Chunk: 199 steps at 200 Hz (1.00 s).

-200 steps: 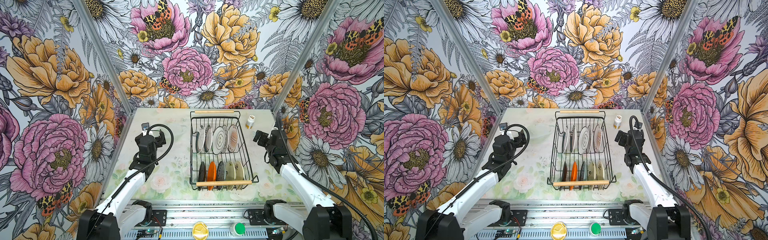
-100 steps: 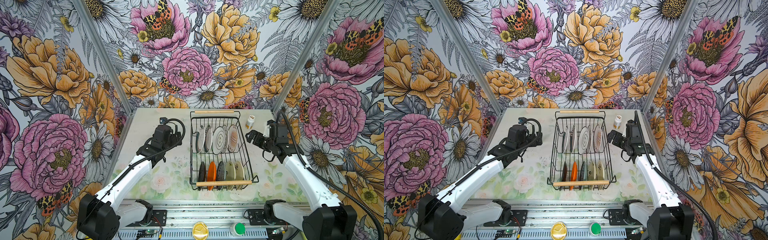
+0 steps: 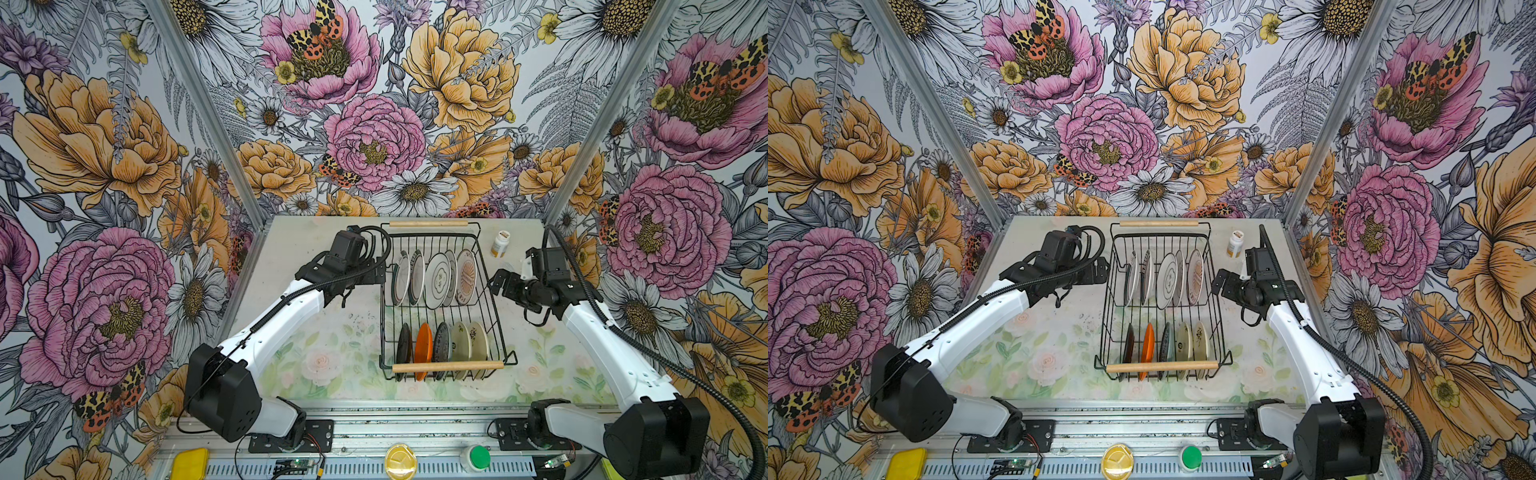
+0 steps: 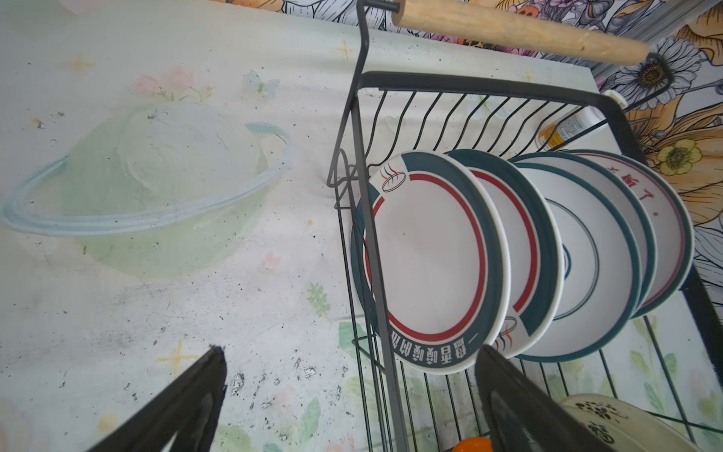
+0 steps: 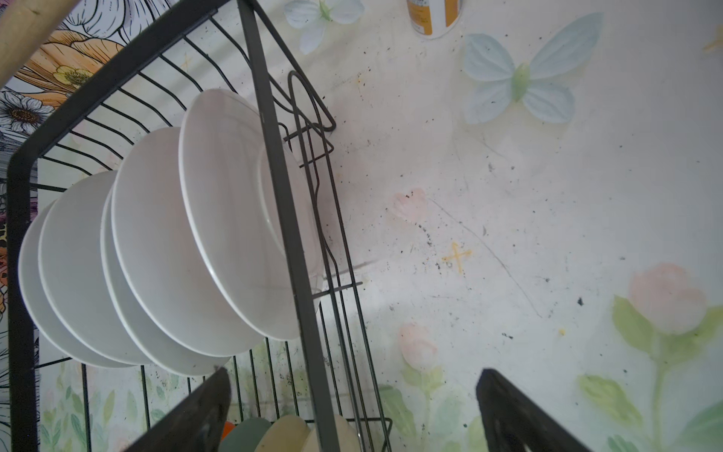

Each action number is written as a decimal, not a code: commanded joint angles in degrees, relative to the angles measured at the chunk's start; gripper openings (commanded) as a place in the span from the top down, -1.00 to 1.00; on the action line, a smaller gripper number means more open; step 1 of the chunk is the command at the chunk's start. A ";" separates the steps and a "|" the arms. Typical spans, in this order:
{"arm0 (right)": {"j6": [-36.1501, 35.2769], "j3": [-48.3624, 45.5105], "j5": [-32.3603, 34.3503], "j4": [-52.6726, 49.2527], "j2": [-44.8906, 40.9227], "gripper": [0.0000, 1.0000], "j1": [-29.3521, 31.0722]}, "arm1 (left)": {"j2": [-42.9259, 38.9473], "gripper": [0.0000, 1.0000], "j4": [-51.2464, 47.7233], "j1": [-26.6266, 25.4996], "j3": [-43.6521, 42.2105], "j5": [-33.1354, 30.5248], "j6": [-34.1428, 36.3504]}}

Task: Unload the plates from the dish rack
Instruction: 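Raise both arms and reach the grippers toward the dish rack's ends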

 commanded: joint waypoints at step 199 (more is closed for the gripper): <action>-4.61 -1.31 3.34 -2.38 -5.80 -0.99 -7.63 | 32.30 -0.97 -16.57 3.55 32.86 -1.43 3.67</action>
